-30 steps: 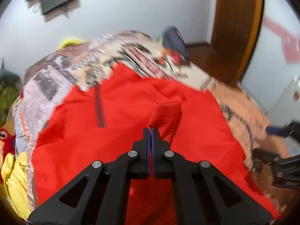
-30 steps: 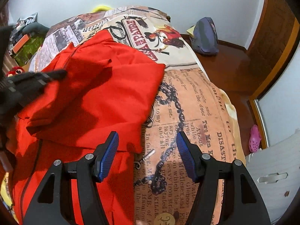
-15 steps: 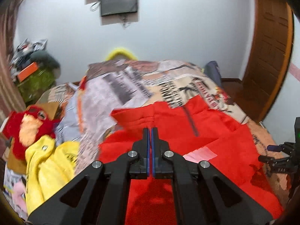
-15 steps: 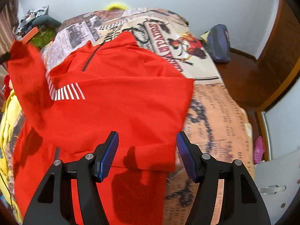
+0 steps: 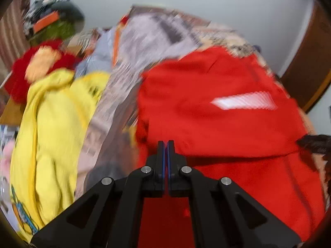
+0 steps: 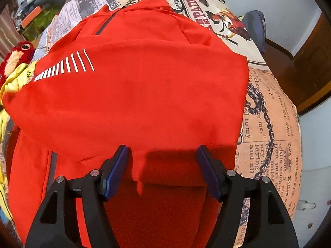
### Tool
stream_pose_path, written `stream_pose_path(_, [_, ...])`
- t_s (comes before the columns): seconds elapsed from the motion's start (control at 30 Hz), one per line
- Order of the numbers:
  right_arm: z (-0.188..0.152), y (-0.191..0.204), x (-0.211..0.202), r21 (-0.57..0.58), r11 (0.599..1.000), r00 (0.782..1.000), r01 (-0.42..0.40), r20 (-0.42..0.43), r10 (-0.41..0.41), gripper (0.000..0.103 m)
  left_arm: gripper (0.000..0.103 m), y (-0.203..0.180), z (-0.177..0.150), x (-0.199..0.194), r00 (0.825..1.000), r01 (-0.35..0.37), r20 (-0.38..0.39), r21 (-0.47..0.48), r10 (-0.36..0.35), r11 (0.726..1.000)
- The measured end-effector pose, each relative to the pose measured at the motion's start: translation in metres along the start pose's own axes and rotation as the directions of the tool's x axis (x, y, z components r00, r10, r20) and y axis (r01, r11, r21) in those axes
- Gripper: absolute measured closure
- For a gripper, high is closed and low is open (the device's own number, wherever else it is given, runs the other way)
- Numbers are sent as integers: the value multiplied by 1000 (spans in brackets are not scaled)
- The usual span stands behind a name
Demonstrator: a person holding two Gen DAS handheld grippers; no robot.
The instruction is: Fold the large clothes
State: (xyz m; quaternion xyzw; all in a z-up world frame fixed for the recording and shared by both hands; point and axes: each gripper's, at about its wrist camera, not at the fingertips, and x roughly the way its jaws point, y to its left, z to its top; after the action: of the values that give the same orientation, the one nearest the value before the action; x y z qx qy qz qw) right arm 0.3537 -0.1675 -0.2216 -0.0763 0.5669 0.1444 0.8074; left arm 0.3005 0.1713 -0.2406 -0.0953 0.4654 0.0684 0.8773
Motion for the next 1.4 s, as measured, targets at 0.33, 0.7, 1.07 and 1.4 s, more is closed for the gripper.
stream_pose_path(0.33, [2,7,-14,-10,998,998,61,21,-61,38,99,26,-29,12,993,-47,-107,5,48,999])
stream_pose_path(0.7, [52,7,-75,-24,996,962,86,263,-76,31,52,-26,60,-20,998,2,59,137,-10,991])
stream_pose_path(1.07, [118,-14,-67,17,999,949,-35,314,28,24,22,-84,146,24,993,50,97,195,-70,980])
stream_pose_path(1.4, [185,-35,18,149,970,970,-194,175,168,24,22,-102,199,120,986,166,-27,147,-164,975])
